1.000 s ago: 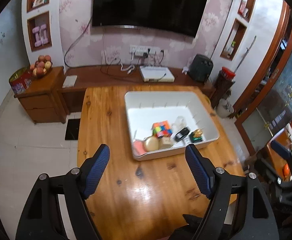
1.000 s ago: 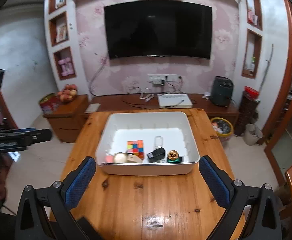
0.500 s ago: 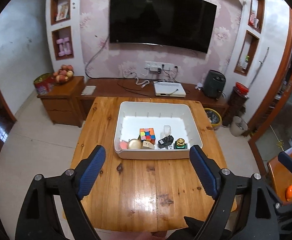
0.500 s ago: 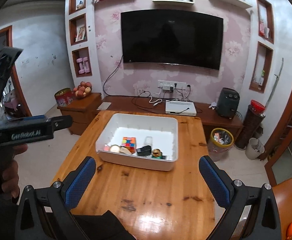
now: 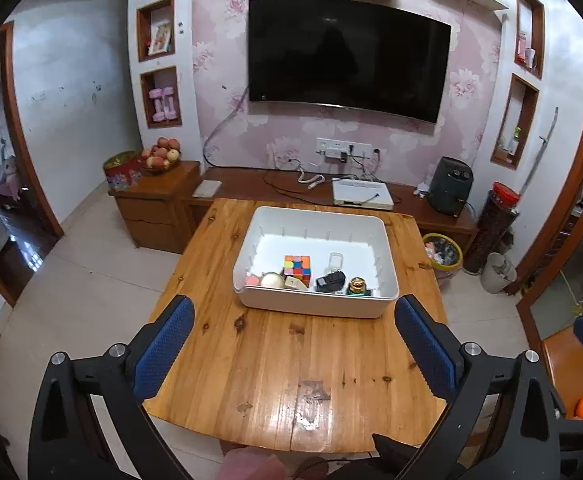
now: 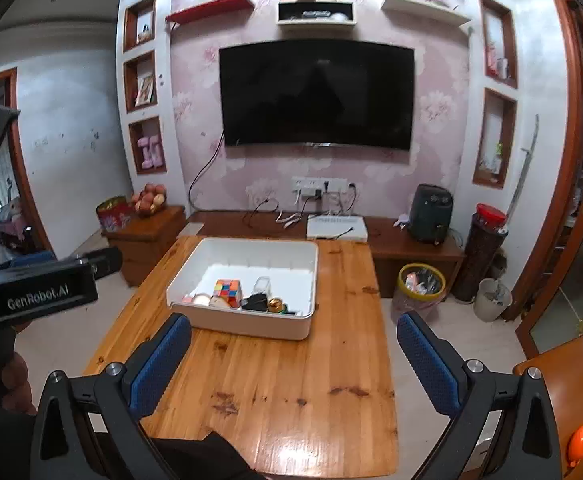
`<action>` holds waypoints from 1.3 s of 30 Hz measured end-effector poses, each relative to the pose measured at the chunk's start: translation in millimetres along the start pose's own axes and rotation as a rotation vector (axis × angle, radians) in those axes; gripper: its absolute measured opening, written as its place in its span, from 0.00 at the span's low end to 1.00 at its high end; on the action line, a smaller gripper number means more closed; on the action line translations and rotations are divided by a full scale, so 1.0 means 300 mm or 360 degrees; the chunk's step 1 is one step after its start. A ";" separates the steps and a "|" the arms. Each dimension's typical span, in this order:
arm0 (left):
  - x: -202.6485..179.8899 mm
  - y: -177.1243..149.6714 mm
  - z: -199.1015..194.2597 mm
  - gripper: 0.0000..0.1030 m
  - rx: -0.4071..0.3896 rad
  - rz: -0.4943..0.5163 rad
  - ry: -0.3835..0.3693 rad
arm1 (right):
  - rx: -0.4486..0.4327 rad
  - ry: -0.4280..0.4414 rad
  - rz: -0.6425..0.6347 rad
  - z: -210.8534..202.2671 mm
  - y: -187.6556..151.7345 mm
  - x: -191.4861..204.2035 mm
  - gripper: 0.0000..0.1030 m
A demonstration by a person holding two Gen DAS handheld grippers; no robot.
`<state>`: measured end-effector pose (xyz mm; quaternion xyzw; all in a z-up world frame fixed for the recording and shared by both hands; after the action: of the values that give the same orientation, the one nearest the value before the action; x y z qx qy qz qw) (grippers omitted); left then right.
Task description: Organize rigid objects
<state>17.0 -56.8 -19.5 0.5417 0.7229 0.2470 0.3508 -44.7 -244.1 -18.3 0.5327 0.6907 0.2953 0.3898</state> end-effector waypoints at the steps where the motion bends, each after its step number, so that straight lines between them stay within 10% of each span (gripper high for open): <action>1: -0.003 0.003 -0.009 0.98 -0.0026 0.0003 0.0011 | -0.0014 -0.0004 -0.0002 -0.005 0.000 -0.004 1.00; 39: -0.127 0.050 -0.019 0.98 -0.0218 0.0122 -0.0069 | -0.0099 0.0034 0.0023 0.060 0.035 -0.068 1.00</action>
<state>28.1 -88.9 4.3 0.5488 0.6753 0.2973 0.3929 -21.5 -261.2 -14.4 0.5222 0.6815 0.3251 0.3966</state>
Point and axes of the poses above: each gripper's, at about its wrist camera, not at the fingertips, and z roughly the way its jaws point, x to its left, y to its top, the point moved 6 cm from there along z, roughly the way its jaws point, and after that the axes turned 15 degrees about -z, right-handed, at the moved point
